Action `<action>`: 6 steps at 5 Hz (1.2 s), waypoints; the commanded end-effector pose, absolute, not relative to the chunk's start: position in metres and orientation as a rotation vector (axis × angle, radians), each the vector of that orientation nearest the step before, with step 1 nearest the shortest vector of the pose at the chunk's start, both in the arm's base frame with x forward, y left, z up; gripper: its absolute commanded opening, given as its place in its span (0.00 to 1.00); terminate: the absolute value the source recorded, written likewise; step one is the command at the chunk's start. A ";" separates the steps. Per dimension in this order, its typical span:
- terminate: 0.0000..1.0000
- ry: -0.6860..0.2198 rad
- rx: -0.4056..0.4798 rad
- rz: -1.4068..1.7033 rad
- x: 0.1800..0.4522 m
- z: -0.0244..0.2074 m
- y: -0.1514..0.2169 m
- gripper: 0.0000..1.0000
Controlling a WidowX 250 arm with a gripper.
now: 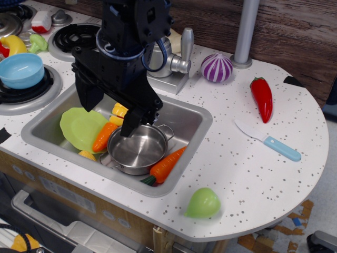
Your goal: Put pepper in pan
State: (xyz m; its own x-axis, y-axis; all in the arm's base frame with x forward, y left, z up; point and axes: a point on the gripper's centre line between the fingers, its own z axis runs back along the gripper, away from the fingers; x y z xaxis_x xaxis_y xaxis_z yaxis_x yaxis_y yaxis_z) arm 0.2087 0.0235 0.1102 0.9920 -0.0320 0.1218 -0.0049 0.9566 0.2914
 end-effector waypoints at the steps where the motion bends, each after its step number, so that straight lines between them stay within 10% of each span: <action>1: 0.00 -0.126 0.296 -0.014 0.209 0.110 0.024 1.00; 6: 0.00 -0.271 0.253 0.255 0.405 0.113 -0.093 1.00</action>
